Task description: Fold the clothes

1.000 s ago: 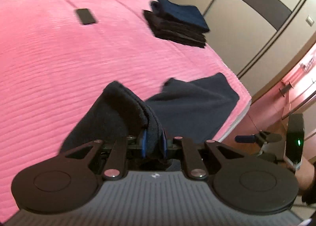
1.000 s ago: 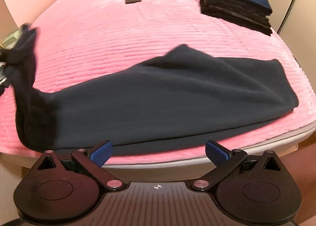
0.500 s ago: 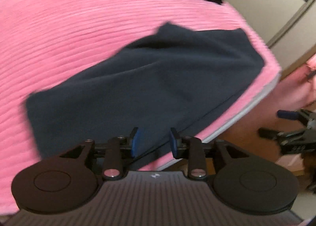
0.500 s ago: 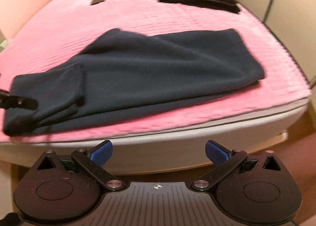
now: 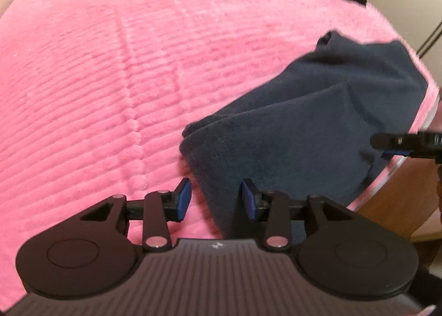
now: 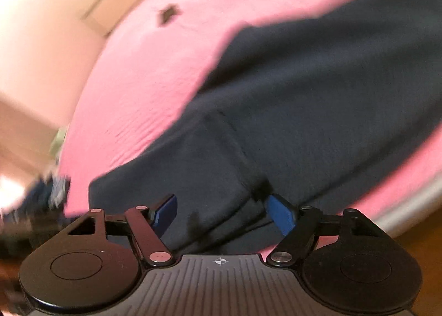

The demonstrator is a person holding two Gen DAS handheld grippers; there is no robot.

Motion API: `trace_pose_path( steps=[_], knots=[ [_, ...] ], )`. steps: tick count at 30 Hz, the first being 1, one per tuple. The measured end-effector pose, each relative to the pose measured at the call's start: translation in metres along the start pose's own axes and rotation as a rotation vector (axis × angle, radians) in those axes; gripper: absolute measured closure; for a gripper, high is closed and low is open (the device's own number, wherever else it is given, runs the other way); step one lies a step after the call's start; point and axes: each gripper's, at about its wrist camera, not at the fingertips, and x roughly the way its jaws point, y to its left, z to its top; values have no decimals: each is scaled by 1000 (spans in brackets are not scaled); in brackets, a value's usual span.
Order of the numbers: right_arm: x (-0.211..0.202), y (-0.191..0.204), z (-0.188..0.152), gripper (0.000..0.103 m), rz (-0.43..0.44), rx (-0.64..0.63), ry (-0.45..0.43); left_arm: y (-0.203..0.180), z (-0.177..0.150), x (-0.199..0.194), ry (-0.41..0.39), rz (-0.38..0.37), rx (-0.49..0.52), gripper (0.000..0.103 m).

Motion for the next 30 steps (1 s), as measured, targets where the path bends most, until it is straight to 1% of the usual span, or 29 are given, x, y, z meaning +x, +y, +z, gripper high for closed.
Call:
trace_pose_path(
  steps=[1, 2, 3, 4, 6, 7, 8, 10, 11, 14, 15, 16, 18, 19, 21, 22, 23, 24, 26, 28, 30],
  knots=[
    [1, -3, -2, 29, -1, 33, -7, 1, 0, 4, 8, -5, 10, 66],
    [2, -4, -3, 46, 1, 60, -11, 2, 1, 7, 15, -9, 16, 66],
    [2, -6, -3, 73, 8, 79, -12, 2, 1, 10, 19, -16, 23, 66],
    [3, -8, -3, 79, 13, 105, -8, 2, 0, 12, 21, -24, 31, 66],
    [0, -15, -1, 82, 19, 161, -8, 3, 2, 11, 24, -33, 44, 65],
    [-7, -15, 2, 82, 22, 163, -23, 1, 2, 8, 19, -38, 59, 65],
    [-18, -11, 8, 82, 23, 136, -56, -3, 4, 4, 7, -43, 81, 65],
    [-36, -11, 16, 82, 2, 101, -107, -10, 7, 1, -3, -39, 123, 65],
    [-38, -14, 17, 82, -9, 94, -110, -12, 9, 4, 5, -39, 127, 65],
    [-23, -35, 15, 80, -30, 94, -39, -9, 12, 20, 46, -42, 100, 65],
    [-18, -42, 14, 78, -37, 94, -15, -9, 14, 20, 42, -46, 97, 65],
    [-18, -43, 14, 74, -51, 77, -7, -9, 17, 18, 28, -48, 96, 65],
    [-34, -34, 14, 45, -111, 27, -62, -7, 24, 11, -5, -52, 88, 67],
    [-43, -29, 13, 41, -144, 8, -94, -3, 28, 10, -14, -57, 76, 67],
    [-56, -16, 9, 41, -198, -49, -149, 3, 34, 14, -15, -63, 58, 65],
    [-61, -7, 7, 41, -209, -99, -171, 6, 36, 20, -7, -63, 58, 64],
    [-62, 5, 3, 41, -205, -174, -187, 8, 37, 26, 3, -65, 65, 64],
    [-61, 17, 0, 41, -182, -243, -187, 9, 37, 34, 12, -66, 78, 62],
    [-48, 37, -9, 41, -98, -351, -141, 12, 37, 48, 24, -75, 95, 57],
    [-25, 45, -16, 41, -47, -402, -78, 16, 39, 54, 30, -99, 91, 56],
    [-4, 39, -22, 41, -50, -382, -11, 19, 40, 49, 32, -119, 112, 56]
  ],
)
